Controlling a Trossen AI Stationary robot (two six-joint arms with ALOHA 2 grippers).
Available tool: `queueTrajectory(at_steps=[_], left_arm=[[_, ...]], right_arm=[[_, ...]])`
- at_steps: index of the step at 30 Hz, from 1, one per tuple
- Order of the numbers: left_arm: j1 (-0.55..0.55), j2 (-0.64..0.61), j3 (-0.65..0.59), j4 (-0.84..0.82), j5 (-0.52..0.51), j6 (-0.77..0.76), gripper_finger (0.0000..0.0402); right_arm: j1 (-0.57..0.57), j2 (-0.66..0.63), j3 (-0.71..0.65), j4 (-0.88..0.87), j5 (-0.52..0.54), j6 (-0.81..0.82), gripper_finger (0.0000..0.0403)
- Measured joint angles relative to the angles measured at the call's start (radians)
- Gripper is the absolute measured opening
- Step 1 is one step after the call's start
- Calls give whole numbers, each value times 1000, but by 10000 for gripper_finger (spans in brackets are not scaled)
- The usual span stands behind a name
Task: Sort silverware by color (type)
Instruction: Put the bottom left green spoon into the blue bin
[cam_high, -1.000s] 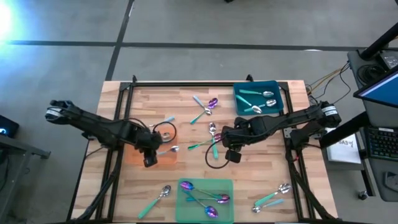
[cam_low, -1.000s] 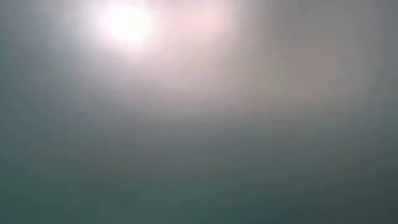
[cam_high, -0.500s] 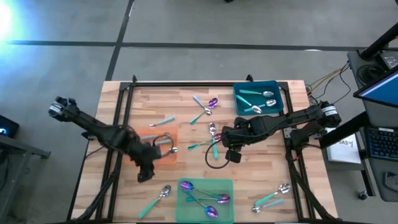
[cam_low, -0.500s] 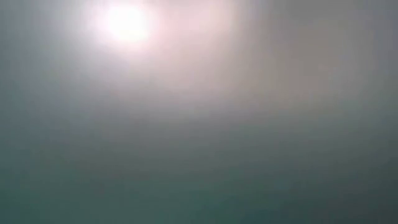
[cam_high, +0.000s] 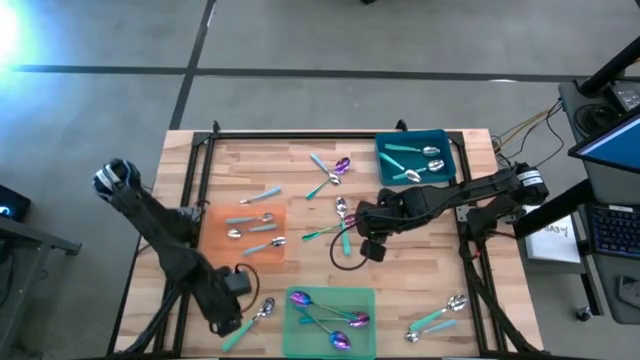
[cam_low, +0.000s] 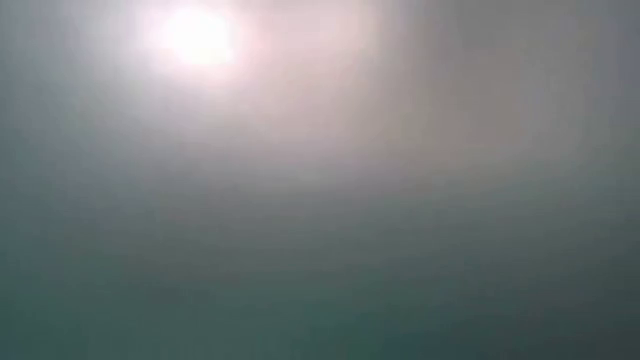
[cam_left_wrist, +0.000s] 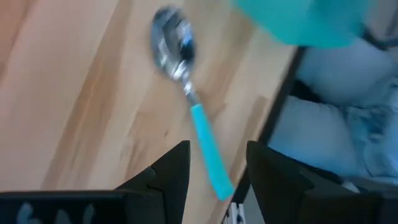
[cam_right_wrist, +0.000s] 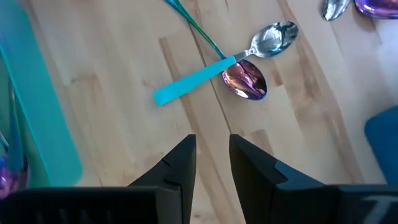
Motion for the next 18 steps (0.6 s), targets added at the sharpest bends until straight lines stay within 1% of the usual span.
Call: queueTrajectory(at_steps=[3,6,8,14,18], left_arm=[[-18,77,-1,25,21,-80,141],[-33,133,-2,136,23,-88,141],[-38,152,-1,178,22,-88,141],[-47,181,-1,208,0,-91,141],[-46,219,0,209,0,-147,141]], right_arm=[[0,0,0,7,0,39,86],[0,0,0,6,-1,72,86],[0,0,0,6,-2,84,86],[0,0,0,6,-3,97,86],[0,0,0,5,-5,85,86]])
